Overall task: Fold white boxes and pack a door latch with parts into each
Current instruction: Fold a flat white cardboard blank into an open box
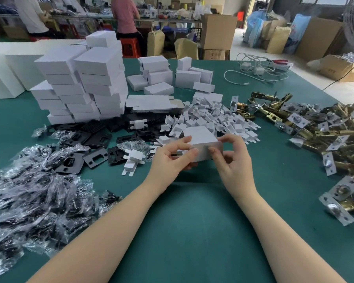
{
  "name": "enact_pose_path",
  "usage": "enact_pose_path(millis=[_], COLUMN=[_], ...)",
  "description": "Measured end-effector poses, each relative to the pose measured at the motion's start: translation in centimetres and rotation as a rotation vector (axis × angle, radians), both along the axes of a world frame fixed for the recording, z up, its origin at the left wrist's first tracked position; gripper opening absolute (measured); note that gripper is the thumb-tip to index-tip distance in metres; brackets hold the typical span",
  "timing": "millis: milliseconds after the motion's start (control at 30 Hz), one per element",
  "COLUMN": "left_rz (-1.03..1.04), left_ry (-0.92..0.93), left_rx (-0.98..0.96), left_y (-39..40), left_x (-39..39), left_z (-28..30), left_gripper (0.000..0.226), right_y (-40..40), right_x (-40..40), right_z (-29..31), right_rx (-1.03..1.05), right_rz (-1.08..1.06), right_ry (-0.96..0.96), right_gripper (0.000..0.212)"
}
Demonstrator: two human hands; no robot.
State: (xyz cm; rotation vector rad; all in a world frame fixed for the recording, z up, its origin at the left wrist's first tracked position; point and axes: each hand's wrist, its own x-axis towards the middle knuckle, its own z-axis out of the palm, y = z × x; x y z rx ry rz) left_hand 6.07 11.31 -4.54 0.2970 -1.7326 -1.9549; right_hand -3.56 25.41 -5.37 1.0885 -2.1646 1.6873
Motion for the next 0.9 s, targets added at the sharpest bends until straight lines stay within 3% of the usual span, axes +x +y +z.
enact_pose_path(millis=[200,300,433,533,633,733,833,900], left_rz=[0.088,0.11,0.113,0.095,0.057,0.002,0.03,0.1], left_ry=[-0.024,0.058,0.076,0.082,0.059,0.018,-0.037,-0.111], left_rx=[-0.361,-0.538,-0.486,-0.446,-0.421,-0.416,-0.633,-0.846], left_y=[0.6,1.0,1.0,1.2,1.6,1.6,1.6,1.6], left_x=[-0.2,-0.2,-0.1,0.0,0.0,0.0,0.0,0.0], left_z=[-0.8,-0.6,-0.7,-1.0,-0.9,-1.0,-1.1,-1.1], left_gripper=[0.027,0.019,0.003,0.014,0.024,0.037,0.035,0.052], right_y=[-0.3,-0.5,-0.4,-0.7,-0.8,-0.8,-0.9,-0.7], right_x=[-0.1,0.1,0.8,1.2,1.3,1.3,1.0,0.6], right_z=[-0.1,-0.1,0.1,0.2,0.2,0.1,0.2,0.5], right_rx=[-0.019,-0.067,-0.097,-0.119,-0.142,-0.183,-0.23,-0.319], right_rz=[-0.048,-0.061,-0.068,-0.1,-0.096,-0.07,-0.08,-0.079], right_ry=[-0.308,-0.411,-0.35,-0.33,-0.339,-0.34,-0.387,-0.441], right_gripper=[0.006,0.013,0.02,0.024,0.012,0.036,0.041,0.037])
